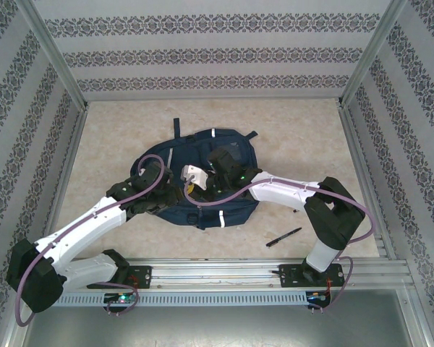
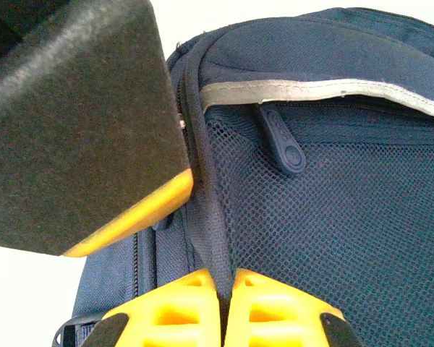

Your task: Pack books, pencil case, and school supplies into a backpack

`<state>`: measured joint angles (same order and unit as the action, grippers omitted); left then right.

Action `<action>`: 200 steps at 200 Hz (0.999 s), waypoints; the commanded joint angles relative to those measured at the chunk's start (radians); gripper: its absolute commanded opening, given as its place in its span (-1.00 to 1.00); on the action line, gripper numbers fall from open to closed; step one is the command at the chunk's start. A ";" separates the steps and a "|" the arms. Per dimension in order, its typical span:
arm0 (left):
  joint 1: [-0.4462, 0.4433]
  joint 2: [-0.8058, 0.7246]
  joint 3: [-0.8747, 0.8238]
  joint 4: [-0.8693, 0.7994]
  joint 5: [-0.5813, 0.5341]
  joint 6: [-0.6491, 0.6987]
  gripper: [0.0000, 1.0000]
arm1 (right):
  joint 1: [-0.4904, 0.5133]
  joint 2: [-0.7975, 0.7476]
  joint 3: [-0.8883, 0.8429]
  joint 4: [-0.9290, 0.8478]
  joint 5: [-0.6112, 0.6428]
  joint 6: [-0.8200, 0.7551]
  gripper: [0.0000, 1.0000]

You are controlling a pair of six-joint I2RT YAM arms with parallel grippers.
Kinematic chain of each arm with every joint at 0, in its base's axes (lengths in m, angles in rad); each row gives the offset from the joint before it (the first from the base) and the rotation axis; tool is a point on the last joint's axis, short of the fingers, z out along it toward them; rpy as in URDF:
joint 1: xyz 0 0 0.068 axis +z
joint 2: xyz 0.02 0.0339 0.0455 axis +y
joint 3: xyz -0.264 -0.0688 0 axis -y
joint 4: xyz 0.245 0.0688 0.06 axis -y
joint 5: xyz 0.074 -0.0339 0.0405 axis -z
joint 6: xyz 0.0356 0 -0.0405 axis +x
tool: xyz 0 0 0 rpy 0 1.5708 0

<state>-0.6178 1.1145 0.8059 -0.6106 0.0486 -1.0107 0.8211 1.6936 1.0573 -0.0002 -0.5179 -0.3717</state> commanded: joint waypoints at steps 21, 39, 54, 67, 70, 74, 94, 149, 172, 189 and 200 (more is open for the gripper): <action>-0.057 0.068 -0.088 0.114 -0.170 -0.123 -0.34 | 0.025 -0.049 -0.007 0.071 -0.065 -0.008 -1.00; -0.049 0.065 -0.044 0.085 -0.218 -0.075 -0.71 | 0.023 -0.064 -0.029 0.070 -0.050 -0.013 -1.00; -0.044 0.051 -0.007 0.026 -0.232 -0.025 -0.84 | 0.011 -0.076 -0.044 0.069 -0.045 -0.015 -1.00; -0.036 0.019 -0.005 -0.006 -0.222 0.017 -0.97 | -0.003 -0.086 -0.054 0.069 -0.033 -0.018 -1.00; -0.032 0.009 -0.008 -0.007 -0.212 0.029 -0.99 | -0.007 -0.088 -0.054 0.068 -0.032 -0.020 -1.00; -0.029 -0.007 -0.014 -0.005 -0.197 0.043 -1.00 | -0.012 -0.090 -0.054 0.064 -0.031 -0.023 -1.00; 0.001 -0.097 -0.047 -0.034 -0.123 0.079 -1.00 | -0.033 -0.105 -0.056 0.036 -0.021 -0.051 -1.00; 0.082 -0.263 -0.131 -0.025 0.197 0.150 -1.00 | -0.073 -0.121 -0.047 -0.056 -0.009 -0.211 -1.00; 0.104 -0.255 -0.150 0.036 0.345 0.134 -1.00 | -0.061 -0.111 -0.043 -0.102 0.033 -0.306 -1.00; 0.134 -0.250 -0.146 0.010 0.395 0.202 -1.00 | -0.062 -0.106 -0.048 -0.153 0.057 -0.393 -1.00; 0.159 -0.252 -0.119 -0.088 0.369 0.303 -1.00 | -0.063 -0.109 -0.050 -0.200 0.079 -0.466 -1.00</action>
<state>-0.5053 0.8730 0.6601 -0.5575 0.3443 -0.8639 0.7815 1.6062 1.0088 -0.0963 -0.5442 -0.6544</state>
